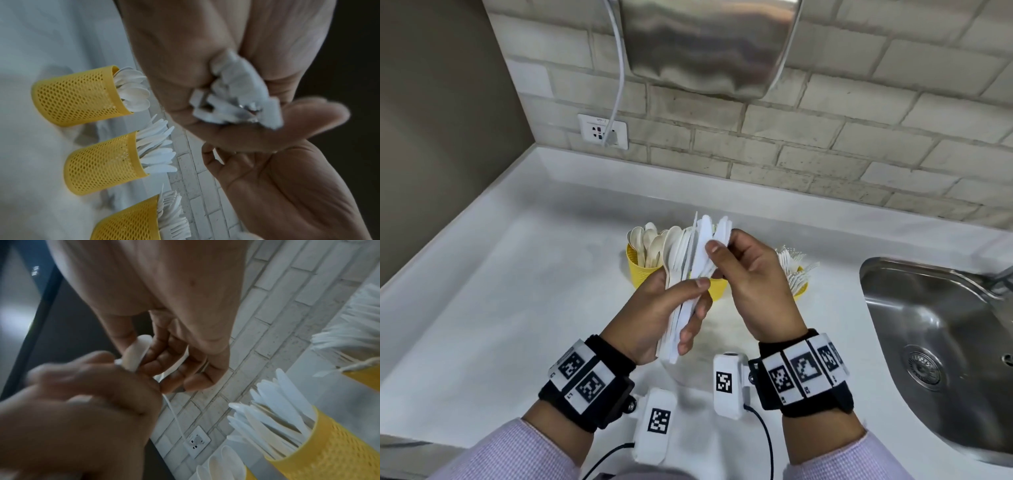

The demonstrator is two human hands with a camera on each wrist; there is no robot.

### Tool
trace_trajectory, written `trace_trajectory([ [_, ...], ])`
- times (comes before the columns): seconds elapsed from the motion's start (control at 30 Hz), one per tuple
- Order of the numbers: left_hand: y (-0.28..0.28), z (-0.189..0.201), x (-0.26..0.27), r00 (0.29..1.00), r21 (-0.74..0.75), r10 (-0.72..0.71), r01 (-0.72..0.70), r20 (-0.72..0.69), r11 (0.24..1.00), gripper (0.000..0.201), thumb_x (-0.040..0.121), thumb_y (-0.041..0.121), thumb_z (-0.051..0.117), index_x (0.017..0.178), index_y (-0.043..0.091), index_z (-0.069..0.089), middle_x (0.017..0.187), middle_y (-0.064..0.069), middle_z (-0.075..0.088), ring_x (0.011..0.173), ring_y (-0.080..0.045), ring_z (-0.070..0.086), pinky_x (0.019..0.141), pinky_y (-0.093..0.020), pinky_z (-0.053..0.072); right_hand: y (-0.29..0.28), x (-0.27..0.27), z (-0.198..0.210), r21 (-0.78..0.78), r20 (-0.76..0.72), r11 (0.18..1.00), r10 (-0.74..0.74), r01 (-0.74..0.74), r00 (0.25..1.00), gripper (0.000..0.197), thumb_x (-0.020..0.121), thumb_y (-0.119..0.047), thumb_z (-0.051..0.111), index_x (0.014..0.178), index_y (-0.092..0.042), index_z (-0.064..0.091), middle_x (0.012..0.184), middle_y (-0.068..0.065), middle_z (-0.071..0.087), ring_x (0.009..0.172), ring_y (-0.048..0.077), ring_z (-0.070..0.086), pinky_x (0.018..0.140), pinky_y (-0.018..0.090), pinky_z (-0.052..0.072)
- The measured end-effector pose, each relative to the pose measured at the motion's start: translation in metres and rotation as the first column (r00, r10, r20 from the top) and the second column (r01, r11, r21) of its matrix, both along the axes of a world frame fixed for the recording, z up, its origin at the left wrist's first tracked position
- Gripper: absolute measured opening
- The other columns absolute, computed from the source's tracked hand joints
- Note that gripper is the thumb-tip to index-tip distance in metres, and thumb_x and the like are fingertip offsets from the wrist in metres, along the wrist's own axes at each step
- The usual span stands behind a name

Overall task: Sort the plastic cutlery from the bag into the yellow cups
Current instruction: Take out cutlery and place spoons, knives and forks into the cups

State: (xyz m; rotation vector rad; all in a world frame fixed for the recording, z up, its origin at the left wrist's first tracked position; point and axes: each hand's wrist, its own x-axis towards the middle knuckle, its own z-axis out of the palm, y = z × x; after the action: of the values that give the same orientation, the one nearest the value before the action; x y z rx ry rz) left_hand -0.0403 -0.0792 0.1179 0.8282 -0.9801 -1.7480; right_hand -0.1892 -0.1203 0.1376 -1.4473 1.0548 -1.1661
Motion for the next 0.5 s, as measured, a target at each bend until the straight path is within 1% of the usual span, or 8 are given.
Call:
trace_trajectory([
  [0.07, -0.002, -0.002, 0.000, 0.998, 0.001, 0.062, -0.062, 0.020, 0.998, 0.008, 0.099, 0.022, 0.064, 0.098, 0.015, 0.067, 0.073, -0.017, 0.060, 0.038, -0.019, 0.046, 0.038, -0.023, 0.041, 0.001, 0.003, 0.001, -0.004, -0.045, 0.999, -0.053, 0.053, 0.998, 0.052, 0.090, -0.046, 0.061, 0.094, 0.006, 0.060, 0.087, 0.038, 0.055, 0.072, 0.040, 0.054, 0.076, 0.059, 0.048],
  [0.13, -0.003, -0.002, -0.001, 0.993, 0.015, 0.100, -0.101, 0.055, 0.995, 0.014, 0.096, 0.027, 0.064, 0.102, 0.016, 0.070, 0.080, -0.018, 0.067, 0.042, -0.021, 0.052, 0.040, -0.025, 0.045, 0.001, 0.004, 0.001, -0.014, -0.076, 0.998, -0.061, 0.060, 0.995, 0.048, 0.094, -0.045, 0.061, 0.095, 0.003, 0.063, 0.088, 0.034, 0.060, 0.071, 0.037, 0.056, 0.074, 0.058, 0.051],
  [0.2, -0.004, 0.000, -0.002, 0.989, 0.032, 0.122, -0.125, 0.081, 0.992, 0.021, 0.091, 0.032, 0.063, 0.105, 0.018, 0.072, 0.086, -0.018, 0.072, 0.047, -0.022, 0.057, 0.043, -0.028, 0.050, 0.001, 0.001, 0.000, -0.001, -0.085, 0.999, -0.045, 0.045, 0.995, 0.038, 0.098, -0.039, 0.060, 0.093, -0.002, 0.066, 0.084, 0.024, 0.066, 0.069, 0.025, 0.057, 0.075, 0.051, 0.052],
  [0.23, -0.004, 0.000, -0.002, 0.988, 0.038, 0.129, -0.133, 0.090, 0.990, 0.025, 0.091, 0.032, 0.063, 0.109, 0.017, 0.071, 0.090, -0.018, 0.075, 0.050, -0.023, 0.060, 0.045, -0.030, 0.053, 0.001, -0.001, -0.001, 0.018, -0.079, 0.999, -0.033, 0.035, 0.996, 0.036, 0.100, -0.037, 0.059, 0.091, -0.002, 0.066, 0.082, 0.021, 0.066, 0.070, 0.020, 0.058, 0.074, 0.049, 0.052],
  [0.33, -0.005, 0.000, -0.002, 0.987, 0.044, 0.126, -0.131, 0.101, 0.990, 0.029, 0.100, 0.028, 0.056, 0.122, 0.011, 0.067, 0.104, -0.020, 0.077, 0.057, -0.024, 0.066, 0.059, -0.036, 0.061, 0.002, -0.005, -0.003, 0.057, -0.032, 0.998, -0.029, 0.031, 0.999, 0.031, 0.102, -0.030, 0.056, 0.091, -0.002, 0.067, 0.081, 0.018, 0.067, 0.072, 0.018, 0.062, 0.071, 0.041, 0.053],
  [0.4, -0.006, -0.002, -0.002, 0.988, 0.043, 0.117, -0.122, 0.104, 0.992, 0.028, 0.104, 0.025, 0.052, 0.124, 0.010, 0.066, 0.109, -0.022, 0.076, 0.060, -0.025, 0.068, 0.066, -0.040, 0.063, 0.002, -0.006, -0.005, 0.065, -0.026, 0.995, -0.068, 0.070, 0.997, 0.025, 0.103, -0.021, 0.056, 0.089, -0.006, 0.071, 0.077, 0.012, 0.068, 0.069, 0.016, 0.063, 0.066, 0.033, 0.053],
  [0.47, -0.006, -0.004, -0.003, 0.988, 0.041, 0.112, -0.117, 0.111, 0.992, 0.027, 0.106, 0.024, 0.051, 0.124, 0.011, 0.066, 0.110, -0.022, 0.076, 0.063, -0.026, 0.069, 0.069, -0.041, 0.064, 0.003, -0.007, -0.005, 0.079, -0.018, 0.990, -0.113, 0.114, 0.993, 0.023, 0.103, -0.016, 0.058, 0.087, -0.007, 0.072, 0.074, 0.014, 0.067, 0.063, 0.013, 0.066, 0.060, 0.025, 0.052],
  [0.5, -0.005, -0.004, -0.003, 0.988, 0.040, 0.107, -0.112, 0.115, 0.993, 0.027, 0.106, 0.023, 0.050, 0.123, 0.011, 0.067, 0.110, -0.021, 0.076, 0.064, -0.026, 0.070, 0.069, -0.041, 0.063, 0.003, -0.007, -0.004, 0.084, 0.000, 0.988, -0.126, 0.126, 0.992, 0.023, 0.103, -0.014, 0.058, 0.088, -0.003, 0.072, 0.073, 0.017, 0.066, 0.059, 0.011, 0.066, 0.057, 0.022, 0.052],
])
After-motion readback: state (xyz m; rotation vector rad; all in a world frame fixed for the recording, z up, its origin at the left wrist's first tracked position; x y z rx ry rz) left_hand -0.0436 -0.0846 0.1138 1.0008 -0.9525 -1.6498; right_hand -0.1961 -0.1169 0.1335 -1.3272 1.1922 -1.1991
